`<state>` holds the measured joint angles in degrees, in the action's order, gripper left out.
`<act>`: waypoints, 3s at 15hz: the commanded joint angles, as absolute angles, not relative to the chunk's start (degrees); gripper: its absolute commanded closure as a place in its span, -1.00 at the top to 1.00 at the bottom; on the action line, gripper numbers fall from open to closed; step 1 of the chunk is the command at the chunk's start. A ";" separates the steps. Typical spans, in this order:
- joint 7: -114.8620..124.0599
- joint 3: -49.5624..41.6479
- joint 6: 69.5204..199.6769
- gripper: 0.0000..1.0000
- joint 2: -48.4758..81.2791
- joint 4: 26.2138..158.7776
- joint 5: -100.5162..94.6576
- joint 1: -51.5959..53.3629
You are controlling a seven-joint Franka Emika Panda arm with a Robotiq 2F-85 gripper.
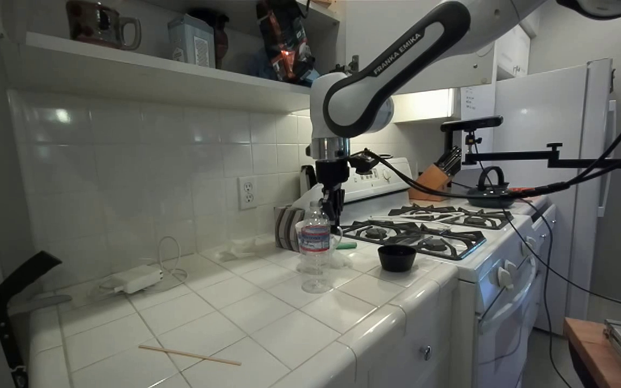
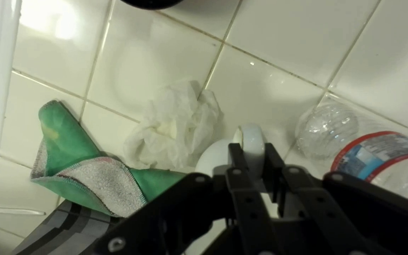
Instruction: Pour the liquid from the mug into the black measuring cup.
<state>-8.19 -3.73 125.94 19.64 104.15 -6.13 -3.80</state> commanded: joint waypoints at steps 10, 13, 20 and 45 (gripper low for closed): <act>-10.28 -3.02 123.26 -0.92 24.41 97.92 -6.79 -3.74; -10.32 -3.01 123.31 -0.92 24.99 97.78 -6.69 -3.82; -10.15 -3.11 123.22 -0.92 25.26 97.51 -6.73 -3.89; -9.40 -3.33 128.16 0.39 25.27 98.81 -5.82 -4.56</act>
